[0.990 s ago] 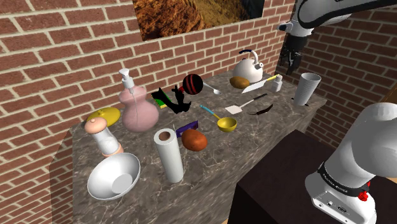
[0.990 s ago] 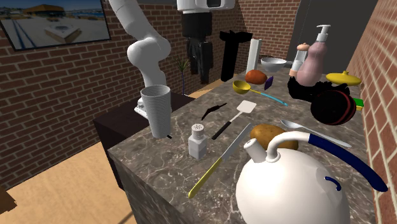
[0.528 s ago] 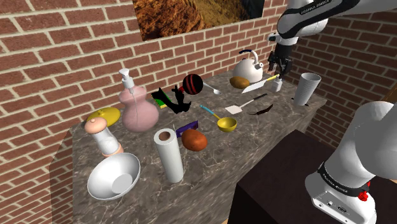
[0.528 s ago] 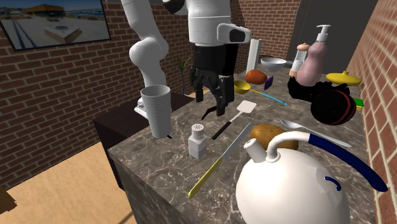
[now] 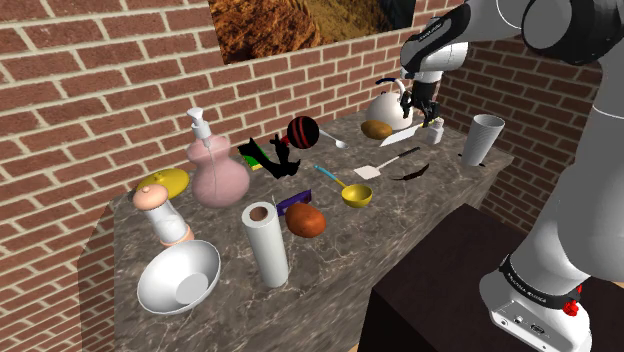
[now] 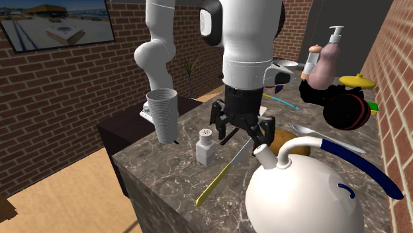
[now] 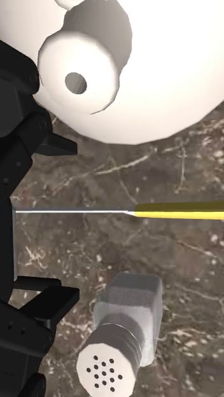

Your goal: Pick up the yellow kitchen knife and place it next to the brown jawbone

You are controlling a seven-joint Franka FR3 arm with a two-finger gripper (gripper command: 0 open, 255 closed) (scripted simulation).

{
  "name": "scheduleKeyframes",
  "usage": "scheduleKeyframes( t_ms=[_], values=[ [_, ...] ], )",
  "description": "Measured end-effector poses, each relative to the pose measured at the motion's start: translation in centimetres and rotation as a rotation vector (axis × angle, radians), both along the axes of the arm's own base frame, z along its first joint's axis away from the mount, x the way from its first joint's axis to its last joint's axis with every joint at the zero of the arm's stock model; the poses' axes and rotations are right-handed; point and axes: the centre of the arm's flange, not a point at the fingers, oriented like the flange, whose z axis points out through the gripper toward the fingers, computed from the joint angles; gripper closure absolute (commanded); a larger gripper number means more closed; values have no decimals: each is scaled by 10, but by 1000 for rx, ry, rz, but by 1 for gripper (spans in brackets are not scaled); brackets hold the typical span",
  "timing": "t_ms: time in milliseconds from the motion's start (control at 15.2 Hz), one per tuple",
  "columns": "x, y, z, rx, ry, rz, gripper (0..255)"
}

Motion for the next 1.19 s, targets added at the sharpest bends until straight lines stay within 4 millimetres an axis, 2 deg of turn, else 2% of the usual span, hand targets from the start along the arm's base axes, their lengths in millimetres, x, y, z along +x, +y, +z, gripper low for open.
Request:
scheduleKeyframes(
  t_ms=[396,858,924,1056,1188],
  values=[
    [5,-1,-33,1,0,21,0],
    [5,-2,-35,1,-14,23,0],
    [5,-2,-35,2,-15,24,255],
    [11,-2,-30,-10,-36,28,255],
    [10,1,-37,-6,-18,24,255]
  ],
)
